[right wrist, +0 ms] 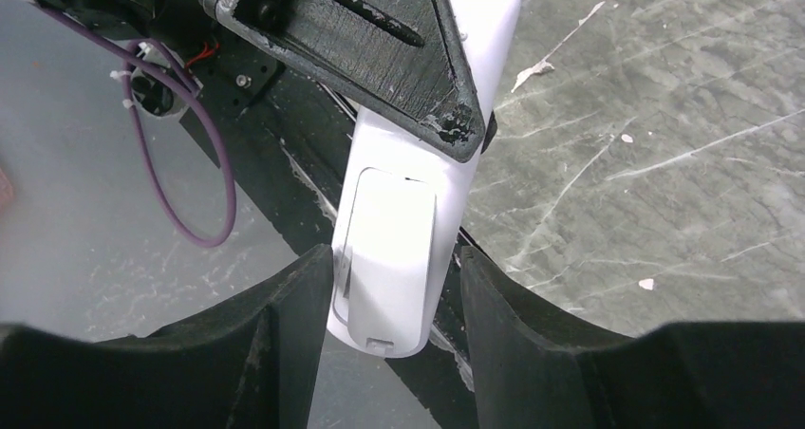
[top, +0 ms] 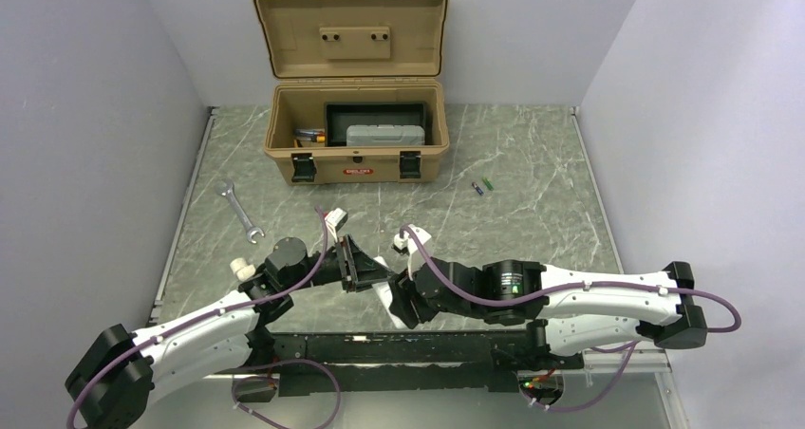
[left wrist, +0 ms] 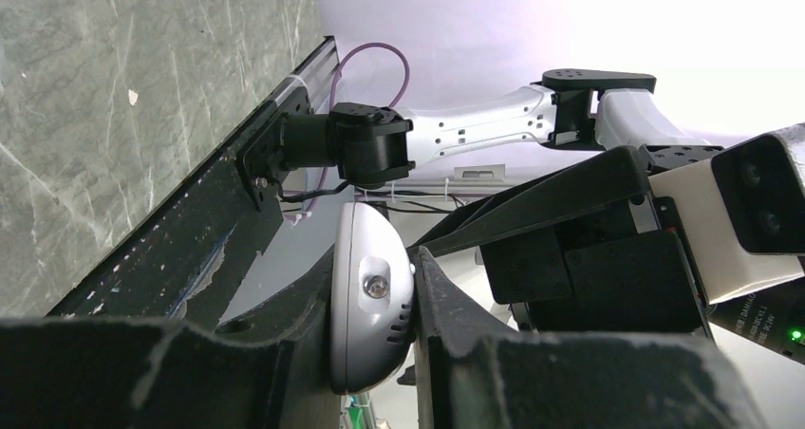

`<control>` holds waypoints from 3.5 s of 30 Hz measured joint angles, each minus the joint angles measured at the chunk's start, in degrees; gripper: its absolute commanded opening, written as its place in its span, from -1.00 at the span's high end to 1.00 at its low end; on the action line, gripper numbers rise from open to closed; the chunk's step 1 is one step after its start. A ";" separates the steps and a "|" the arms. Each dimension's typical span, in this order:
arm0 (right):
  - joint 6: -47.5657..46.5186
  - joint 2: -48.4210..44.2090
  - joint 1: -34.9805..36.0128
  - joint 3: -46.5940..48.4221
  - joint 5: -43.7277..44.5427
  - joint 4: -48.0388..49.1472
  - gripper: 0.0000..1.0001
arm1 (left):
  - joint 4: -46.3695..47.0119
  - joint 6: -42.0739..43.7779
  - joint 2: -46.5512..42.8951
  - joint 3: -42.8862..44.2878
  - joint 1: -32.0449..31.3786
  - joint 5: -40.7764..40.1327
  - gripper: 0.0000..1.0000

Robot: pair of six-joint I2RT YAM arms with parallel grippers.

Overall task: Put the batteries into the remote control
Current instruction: Remove the battery cover from the remote control, then place the battery cover at the center of the board.

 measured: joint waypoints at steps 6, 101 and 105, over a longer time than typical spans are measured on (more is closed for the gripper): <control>-0.20 0.68 0.00 0.00 -0.46 -0.37 0.10 | 0.13 0.02 0.42 0.00 0.00 -0.02 1.00; -14.56 14.40 -54.71 -9.35 -6.51 19.80 -0.05 | -21.55 4.87 -10.16 0.04 0.28 -5.42 1.00; -19.54 23.43 -61.07 -3.61 -8.66 20.06 0.05 | -22.32 5.05 -10.84 0.28 0.52 -5.49 1.00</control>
